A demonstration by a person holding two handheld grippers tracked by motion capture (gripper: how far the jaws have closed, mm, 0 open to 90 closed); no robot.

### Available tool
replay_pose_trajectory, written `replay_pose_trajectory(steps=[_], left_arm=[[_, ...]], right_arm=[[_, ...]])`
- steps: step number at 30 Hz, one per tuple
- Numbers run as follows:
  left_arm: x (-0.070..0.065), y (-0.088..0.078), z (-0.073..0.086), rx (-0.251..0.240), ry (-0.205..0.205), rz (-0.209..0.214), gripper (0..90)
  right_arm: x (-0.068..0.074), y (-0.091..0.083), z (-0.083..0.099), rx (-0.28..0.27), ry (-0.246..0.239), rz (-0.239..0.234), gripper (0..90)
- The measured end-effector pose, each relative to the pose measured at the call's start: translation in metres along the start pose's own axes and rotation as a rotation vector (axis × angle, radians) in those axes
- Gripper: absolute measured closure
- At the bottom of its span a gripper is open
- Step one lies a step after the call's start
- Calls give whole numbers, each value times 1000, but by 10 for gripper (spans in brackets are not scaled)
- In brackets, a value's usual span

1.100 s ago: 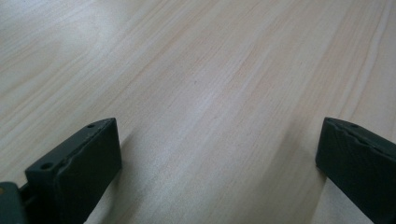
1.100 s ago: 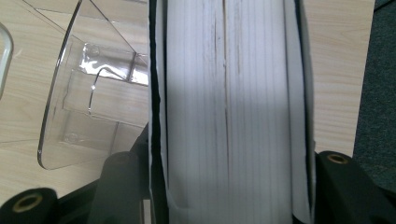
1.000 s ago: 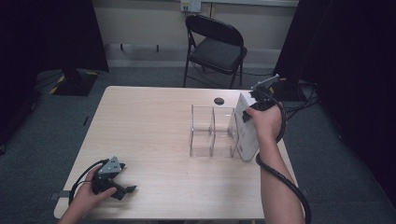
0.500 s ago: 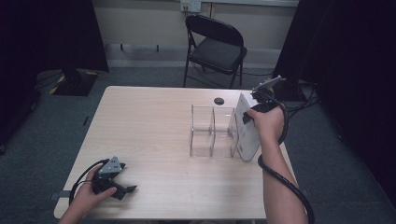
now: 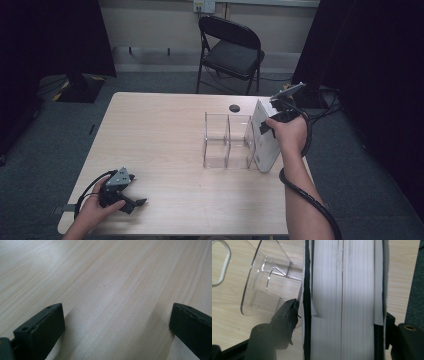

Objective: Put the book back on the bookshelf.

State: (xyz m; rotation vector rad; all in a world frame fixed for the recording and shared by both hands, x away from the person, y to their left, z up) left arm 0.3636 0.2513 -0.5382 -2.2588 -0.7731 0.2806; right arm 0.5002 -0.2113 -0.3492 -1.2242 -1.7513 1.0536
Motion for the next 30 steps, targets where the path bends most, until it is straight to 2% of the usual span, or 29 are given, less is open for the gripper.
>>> replay_pose_trajectory(steps=[11, 14, 30], left_arm=[[0, 0, 0, -1, 1, 1, 0], [0, 0, 0, -1, 1, 1, 0], [0, 0, 0, -1, 2, 1, 0]], right_arm=[[-4, -4, 8, -10, -17, 3, 305], [-3, -6, 10, -17, -22, -17, 300], [-2, -9, 26, -9, -40, -50, 271]])
Point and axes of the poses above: each handheld gripper's, and its own axes: y roughly forward along the jaws, z roughly out of its underside, x roughly to its left, the point moved 5 cm from there along y, roughly forward along the jaws, and after that the axes turned 3 degrees about -z, right-handed, at the moved point
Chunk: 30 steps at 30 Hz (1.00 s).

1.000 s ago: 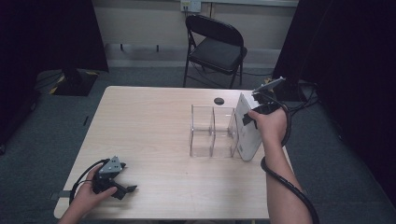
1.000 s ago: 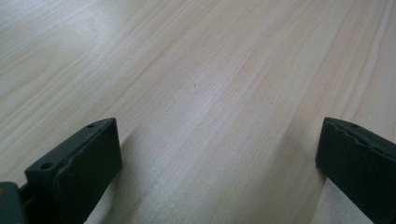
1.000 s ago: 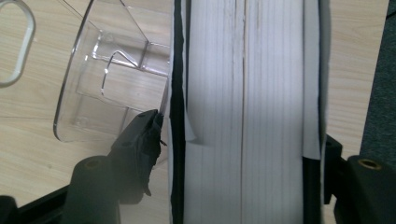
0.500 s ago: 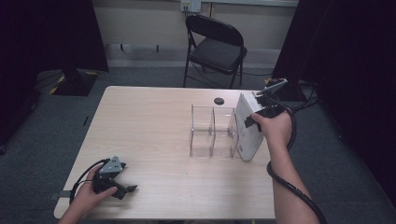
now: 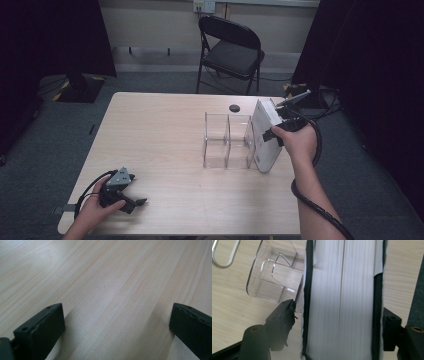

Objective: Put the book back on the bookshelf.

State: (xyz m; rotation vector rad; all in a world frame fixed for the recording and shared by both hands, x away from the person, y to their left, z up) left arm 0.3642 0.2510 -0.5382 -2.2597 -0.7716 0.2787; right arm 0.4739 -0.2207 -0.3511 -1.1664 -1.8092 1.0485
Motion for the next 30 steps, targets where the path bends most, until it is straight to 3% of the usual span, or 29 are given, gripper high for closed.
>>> replay_pose_trajectory(steps=[14, 30], left_arm=[[0, 0, 0, 0, -1, 0, 0], [0, 0, 0, -3, -1, -2, 0]], right_arm=[[0, -9, 15, -15, -19, -19, 270], [-2, 1, 38, -8, -47, -47, 271]])
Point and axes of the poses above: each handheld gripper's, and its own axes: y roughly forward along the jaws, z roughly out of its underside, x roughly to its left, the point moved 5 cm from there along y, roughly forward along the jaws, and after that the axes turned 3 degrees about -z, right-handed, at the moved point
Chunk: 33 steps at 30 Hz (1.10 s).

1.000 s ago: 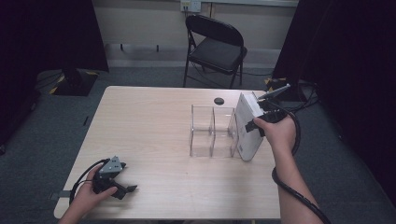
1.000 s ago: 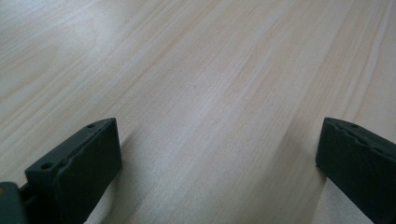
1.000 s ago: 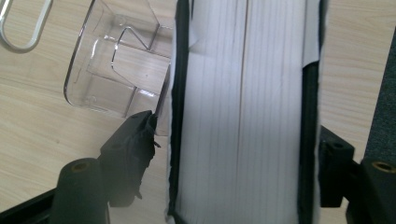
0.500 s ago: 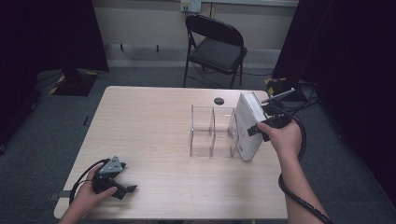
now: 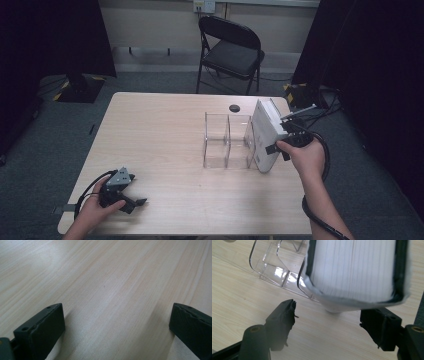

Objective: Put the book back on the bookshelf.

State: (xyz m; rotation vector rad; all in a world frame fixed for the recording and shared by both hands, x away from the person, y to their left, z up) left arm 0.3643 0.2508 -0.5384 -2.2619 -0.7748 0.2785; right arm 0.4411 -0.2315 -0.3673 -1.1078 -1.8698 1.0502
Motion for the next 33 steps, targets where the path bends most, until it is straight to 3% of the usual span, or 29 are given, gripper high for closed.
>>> replay_pose_trajectory(steps=[15, 33], left_arm=[[0, 0, 0, 4, -1, 3, 0], [0, 0, 0, 2, -3, 3, 0]], right_arm=[[3, 11, 20, -9, -66, -21, 243], [10, 21, 44, -4, -99, -32, 229]])
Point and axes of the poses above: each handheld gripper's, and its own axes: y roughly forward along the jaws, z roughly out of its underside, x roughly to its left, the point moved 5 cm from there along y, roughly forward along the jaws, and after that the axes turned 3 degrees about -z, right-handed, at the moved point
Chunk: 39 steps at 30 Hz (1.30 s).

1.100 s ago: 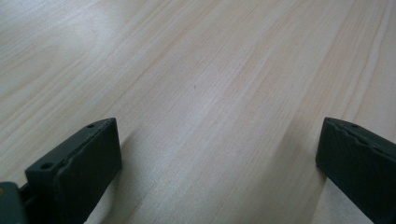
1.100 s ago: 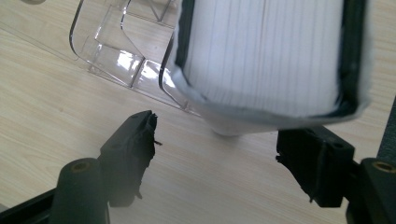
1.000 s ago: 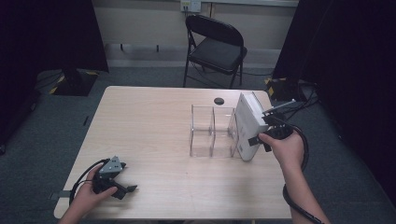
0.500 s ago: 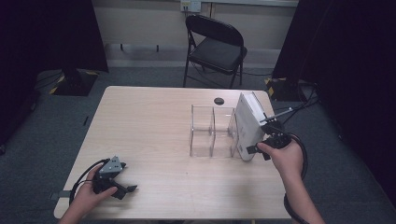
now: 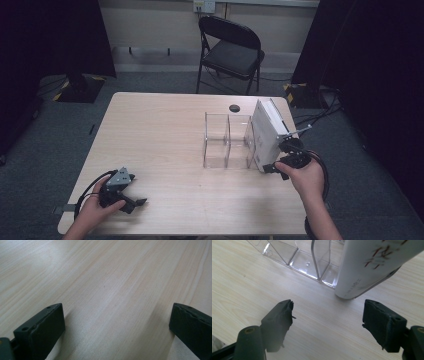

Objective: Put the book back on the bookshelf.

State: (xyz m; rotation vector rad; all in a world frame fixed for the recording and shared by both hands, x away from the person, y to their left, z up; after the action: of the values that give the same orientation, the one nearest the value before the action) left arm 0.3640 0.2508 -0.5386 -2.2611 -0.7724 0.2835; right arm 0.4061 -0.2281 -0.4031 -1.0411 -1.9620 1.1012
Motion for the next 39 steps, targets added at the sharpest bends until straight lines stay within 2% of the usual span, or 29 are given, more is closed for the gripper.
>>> replay_pose_trajectory(steps=[11, 14, 19, 30, 39], left_arm=[[0, 0, 0, 2, 3, 0, 0], [0, 0, 0, 1, 2, 0, 0], [0, 0, 0, 2, 2, 0, 0], [0, 0, 0, 2, 3, 0, 0], [0, 0, 0, 1, 2, 0, 0]], right_arm=[[2, 8, 16, -9, -5, -15, 200], [2, 9, 19, -14, -3, -2, 192], [3, 9, 25, -28, -2, -21, 191], [5, 20, 40, -14, 11, -45, 186], [13, 31, 46, -12, -20, -66, 178]])
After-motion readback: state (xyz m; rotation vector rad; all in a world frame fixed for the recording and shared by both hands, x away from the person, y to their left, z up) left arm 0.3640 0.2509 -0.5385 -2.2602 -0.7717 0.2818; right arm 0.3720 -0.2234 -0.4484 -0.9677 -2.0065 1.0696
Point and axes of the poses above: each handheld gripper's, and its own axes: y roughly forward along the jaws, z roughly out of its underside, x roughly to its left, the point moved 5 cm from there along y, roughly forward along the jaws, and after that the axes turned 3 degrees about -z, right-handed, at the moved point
